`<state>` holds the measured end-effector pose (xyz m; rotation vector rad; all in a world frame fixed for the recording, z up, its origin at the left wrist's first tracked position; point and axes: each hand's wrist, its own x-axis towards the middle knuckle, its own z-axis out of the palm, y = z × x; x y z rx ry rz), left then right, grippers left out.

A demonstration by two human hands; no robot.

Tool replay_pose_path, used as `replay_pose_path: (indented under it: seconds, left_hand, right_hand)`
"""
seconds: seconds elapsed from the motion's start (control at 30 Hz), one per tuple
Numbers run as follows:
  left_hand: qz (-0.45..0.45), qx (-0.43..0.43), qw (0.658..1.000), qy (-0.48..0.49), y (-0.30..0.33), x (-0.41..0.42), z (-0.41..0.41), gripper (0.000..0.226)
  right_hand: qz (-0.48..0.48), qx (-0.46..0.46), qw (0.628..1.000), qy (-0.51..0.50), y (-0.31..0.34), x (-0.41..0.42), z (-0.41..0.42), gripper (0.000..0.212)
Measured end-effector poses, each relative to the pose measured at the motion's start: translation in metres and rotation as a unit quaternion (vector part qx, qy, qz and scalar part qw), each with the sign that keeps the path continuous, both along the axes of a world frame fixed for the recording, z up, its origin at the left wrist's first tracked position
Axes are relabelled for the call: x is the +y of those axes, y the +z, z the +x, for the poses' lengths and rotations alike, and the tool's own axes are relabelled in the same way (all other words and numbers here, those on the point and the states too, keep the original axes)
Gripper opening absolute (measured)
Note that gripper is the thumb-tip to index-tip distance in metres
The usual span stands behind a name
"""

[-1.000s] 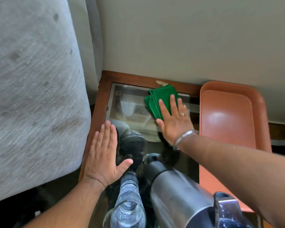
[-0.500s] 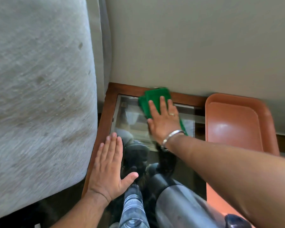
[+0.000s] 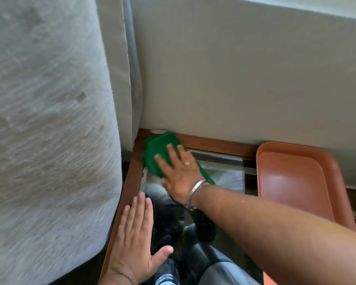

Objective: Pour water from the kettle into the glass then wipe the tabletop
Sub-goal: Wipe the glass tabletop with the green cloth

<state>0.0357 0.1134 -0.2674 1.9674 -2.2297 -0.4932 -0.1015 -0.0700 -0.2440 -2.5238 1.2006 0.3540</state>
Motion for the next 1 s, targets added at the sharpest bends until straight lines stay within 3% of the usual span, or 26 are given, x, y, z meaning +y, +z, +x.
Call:
replay_pose_path:
  seconds: [0.07,0.13,0.2,0.3,0.37,0.43,0.5,0.57,0.63,0.7,0.77,0.87,0.93,1.0]
  left_hand:
    - [-0.005,-0.003,1.0,-0.004,0.003,-0.001,-0.001,0.107]
    - [-0.011,-0.002,1.0,0.0,0.006,-0.003,-0.002,0.105]
    - [-0.009,0.0,1.0,0.003,0.008,-0.004,-0.004,0.104]
    - [-0.014,-0.005,1.0,-0.004,0.003,-0.003,-0.002,0.101]
    - [-0.019,-0.004,1.0,-0.006,-0.001,-0.001,-0.001,0.098]
    - [-0.021,-0.003,1.0,-0.006,-0.001,0.001,-0.001,0.095]
    - [-0.016,-0.003,1.0,-0.008,0.003,-0.001,-0.003,0.094]
    - [-0.004,-0.006,1.0,-0.007,0.008,-0.004,-0.002,0.094]
    - [0.002,-0.001,1.0,-0.003,0.009,-0.004,-0.002,0.093]
    - [0.0,0.002,1.0,-0.003,0.005,-0.003,-0.001,0.093]
    - [0.001,0.002,1.0,-0.005,0.003,-0.003,-0.001,0.093]
    - [0.008,0.009,1.0,0.0,0.005,-0.004,-0.002,0.095]
    - [0.013,0.014,1.0,0.004,0.009,-0.004,-0.003,0.096]
    - [0.014,0.019,1.0,0.005,0.011,-0.005,-0.004,0.098]
  right_hand:
    - [0.038,0.004,0.978,0.207,0.006,0.021,-0.028,0.067]
    - [0.085,0.002,0.958,0.275,0.011,0.036,-0.072,0.067]
    - [0.074,0.025,0.972,0.223,0.014,0.032,-0.107,0.069]
    - [0.041,0.063,0.997,-0.005,0.01,0.01,-0.114,0.072]
    - [0.056,0.064,0.987,-0.134,0.003,0.002,-0.102,0.074]
    - [0.082,0.068,0.979,-0.174,0.0,0.012,-0.097,0.077]
    - [0.098,0.095,0.985,-0.11,0.002,0.037,-0.108,0.084]
    - [0.11,0.129,0.982,0.079,0.01,0.066,-0.123,0.085]
    - [0.138,0.168,0.936,0.277,0.019,0.067,-0.135,0.078]
    - [0.12,0.202,0.893,0.383,0.026,0.041,-0.133,0.071]
    - [0.057,0.191,0.911,0.361,0.025,0.022,-0.122,0.069]
    - [0.011,0.132,0.977,0.164,0.022,0.032,-0.099,0.071]
    - [0.037,0.103,0.972,0.207,0.019,0.06,-0.09,0.074]
    - [0.091,0.093,0.933,0.335,0.022,0.074,-0.091,0.072]
